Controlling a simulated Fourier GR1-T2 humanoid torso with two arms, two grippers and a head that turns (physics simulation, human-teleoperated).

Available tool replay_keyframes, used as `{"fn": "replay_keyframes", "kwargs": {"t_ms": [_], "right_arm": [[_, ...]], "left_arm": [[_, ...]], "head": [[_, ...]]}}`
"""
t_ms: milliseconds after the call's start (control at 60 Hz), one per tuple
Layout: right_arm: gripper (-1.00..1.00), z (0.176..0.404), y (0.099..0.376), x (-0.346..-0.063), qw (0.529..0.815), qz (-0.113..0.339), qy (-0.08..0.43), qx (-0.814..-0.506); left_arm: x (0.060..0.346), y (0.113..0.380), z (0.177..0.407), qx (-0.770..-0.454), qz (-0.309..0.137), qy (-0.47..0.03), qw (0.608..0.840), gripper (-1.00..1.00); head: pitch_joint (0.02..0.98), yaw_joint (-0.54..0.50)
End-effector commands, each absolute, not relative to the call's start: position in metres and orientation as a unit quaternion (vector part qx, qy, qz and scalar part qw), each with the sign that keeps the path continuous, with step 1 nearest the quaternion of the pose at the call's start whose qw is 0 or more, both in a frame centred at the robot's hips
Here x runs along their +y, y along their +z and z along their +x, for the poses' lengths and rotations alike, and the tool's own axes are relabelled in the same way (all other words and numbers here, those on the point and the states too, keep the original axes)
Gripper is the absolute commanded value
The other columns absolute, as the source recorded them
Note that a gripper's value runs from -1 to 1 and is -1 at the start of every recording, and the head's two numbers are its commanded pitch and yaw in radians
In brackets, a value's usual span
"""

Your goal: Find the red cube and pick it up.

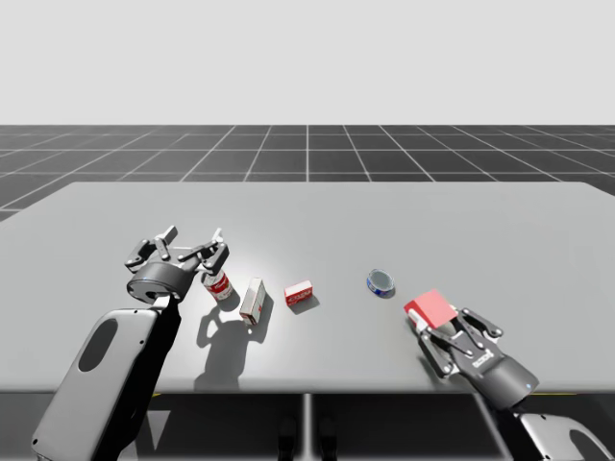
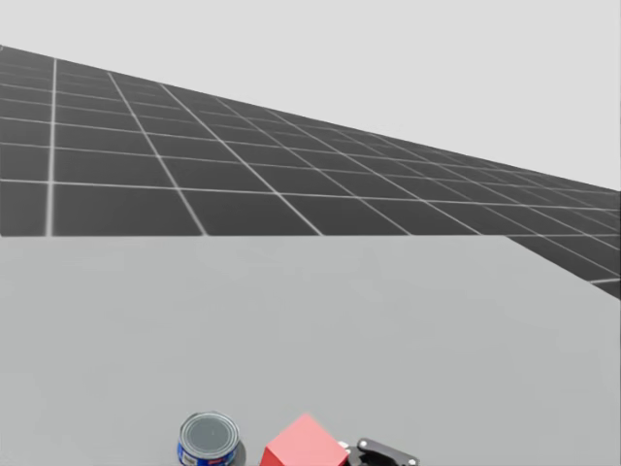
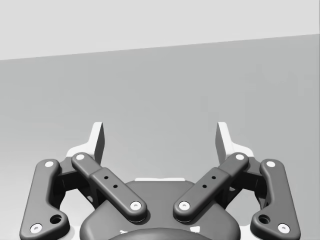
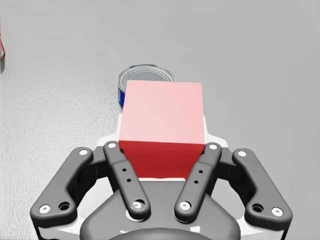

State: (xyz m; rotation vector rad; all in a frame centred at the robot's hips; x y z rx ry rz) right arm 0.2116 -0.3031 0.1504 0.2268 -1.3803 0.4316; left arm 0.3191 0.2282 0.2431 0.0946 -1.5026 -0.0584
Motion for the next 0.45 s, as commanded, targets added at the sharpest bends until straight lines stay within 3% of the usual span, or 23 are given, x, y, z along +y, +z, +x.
{"fn": "replay_keyframes", "kwargs": {"t_ms": [17, 450], "right_arm": [[1.0, 0.223, 0.197, -0.313, 0.711, 0.04, 0.15, -0.686], [1.0, 0.223, 0.305, -0.312, 0.618, 0.009, 0.104, -0.779]], "left_arm": [[0.228, 0.243, 0.319, -0.682, 0.041, -0.026, 0.729, -1.0], [0.23, 0.244, 0.32, -0.687, 0.037, -0.031, 0.725, -1.0]], "head": [[0.443, -0.52], [0.43, -0.51]]}}
